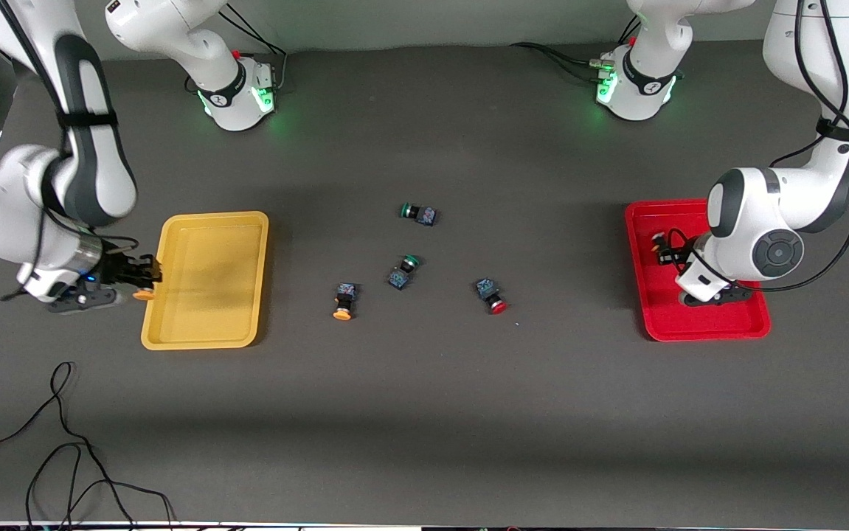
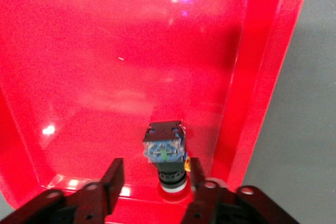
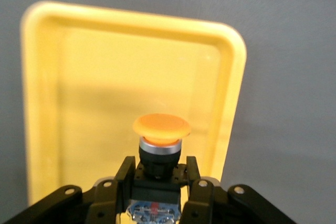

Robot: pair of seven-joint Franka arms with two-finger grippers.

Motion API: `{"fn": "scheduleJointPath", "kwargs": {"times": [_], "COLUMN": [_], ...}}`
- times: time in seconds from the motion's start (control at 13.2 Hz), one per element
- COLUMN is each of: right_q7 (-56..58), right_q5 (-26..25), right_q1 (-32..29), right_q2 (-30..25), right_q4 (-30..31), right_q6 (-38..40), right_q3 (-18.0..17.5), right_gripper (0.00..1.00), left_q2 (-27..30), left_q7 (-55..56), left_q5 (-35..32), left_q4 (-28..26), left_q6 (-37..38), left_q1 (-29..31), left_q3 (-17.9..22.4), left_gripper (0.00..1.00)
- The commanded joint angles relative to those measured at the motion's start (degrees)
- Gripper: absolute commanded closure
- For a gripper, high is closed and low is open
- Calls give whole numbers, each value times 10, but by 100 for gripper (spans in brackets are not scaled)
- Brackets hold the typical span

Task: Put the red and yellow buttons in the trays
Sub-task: 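Carry the yellow button into the yellow tray while the left gripper drops red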

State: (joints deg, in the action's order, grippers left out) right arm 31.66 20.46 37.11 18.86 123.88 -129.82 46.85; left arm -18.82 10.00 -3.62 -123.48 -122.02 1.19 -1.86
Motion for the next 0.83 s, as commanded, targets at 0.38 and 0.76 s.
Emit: {"fn": "scheduleJointPath", "kwargs": {"times": [0.38, 0.76], "right_q7": [121, 33], "right_q5": [141, 77], "right_q1": [-10, 36], "right_q2": [137, 80], "right_q4": [-36, -96], "right_q6": [-21, 81], "right_q3": [-3, 49], "right_gripper": [1, 0], "left_q2": [-11, -161], "left_q7": [122, 393], "left_q5": [43, 142], "left_q4": [239, 380], "left_q6": [243, 199], "left_q1": [-95, -245], "left_q3": [-21, -21], "left_gripper": [0, 0]}}
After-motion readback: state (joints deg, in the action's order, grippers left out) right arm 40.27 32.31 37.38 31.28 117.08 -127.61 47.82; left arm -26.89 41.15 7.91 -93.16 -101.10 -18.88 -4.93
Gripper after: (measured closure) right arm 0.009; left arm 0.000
